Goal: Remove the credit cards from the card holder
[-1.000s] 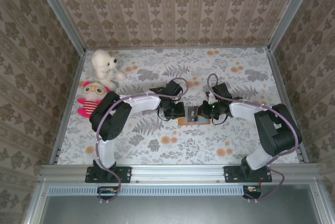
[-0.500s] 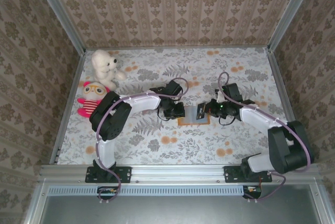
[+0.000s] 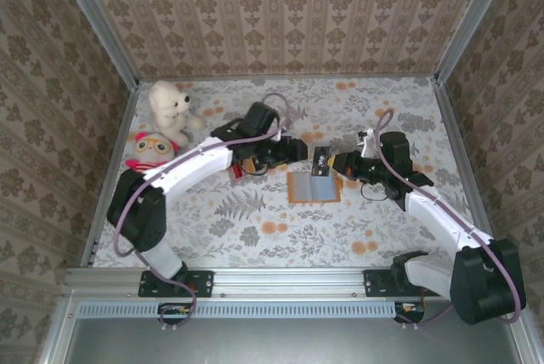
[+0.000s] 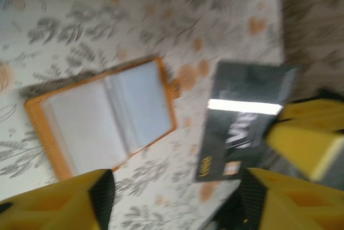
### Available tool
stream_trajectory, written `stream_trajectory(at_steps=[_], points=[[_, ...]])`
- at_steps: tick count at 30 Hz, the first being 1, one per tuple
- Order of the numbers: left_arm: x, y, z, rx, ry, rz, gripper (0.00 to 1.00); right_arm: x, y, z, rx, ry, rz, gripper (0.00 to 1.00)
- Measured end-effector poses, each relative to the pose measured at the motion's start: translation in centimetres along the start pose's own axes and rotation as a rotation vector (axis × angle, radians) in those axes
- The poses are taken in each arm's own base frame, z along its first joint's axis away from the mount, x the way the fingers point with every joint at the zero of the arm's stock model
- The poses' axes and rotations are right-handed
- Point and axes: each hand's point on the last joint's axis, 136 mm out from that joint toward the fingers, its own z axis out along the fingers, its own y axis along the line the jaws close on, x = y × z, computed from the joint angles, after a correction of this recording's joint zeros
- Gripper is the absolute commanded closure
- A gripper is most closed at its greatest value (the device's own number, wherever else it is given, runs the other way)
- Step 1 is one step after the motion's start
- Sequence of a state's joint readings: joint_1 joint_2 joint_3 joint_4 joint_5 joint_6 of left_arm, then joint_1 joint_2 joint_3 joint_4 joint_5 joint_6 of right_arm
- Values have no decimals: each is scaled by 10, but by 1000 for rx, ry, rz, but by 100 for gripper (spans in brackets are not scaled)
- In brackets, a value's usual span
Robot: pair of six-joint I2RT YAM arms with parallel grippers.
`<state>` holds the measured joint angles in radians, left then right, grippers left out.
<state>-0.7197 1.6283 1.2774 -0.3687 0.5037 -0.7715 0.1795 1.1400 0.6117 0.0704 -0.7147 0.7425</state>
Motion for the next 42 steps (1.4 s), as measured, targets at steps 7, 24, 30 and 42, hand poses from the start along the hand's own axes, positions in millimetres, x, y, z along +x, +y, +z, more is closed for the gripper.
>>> stream_trajectory(at_steps=[7,24,30,42], points=[[-8,6,-20,155,-24,-32,23,-10,25,13,-177,32,53,100],[-21,-26,-35,391,-30,-23,71,-12,69,30,-363,107,81,100],[-23,-31,-37,435,-42,-20,93,-13,79,33,-386,112,76,88],[-29,-39,-58,468,-136,-33,100,-4,104,44,-430,92,129,86]])
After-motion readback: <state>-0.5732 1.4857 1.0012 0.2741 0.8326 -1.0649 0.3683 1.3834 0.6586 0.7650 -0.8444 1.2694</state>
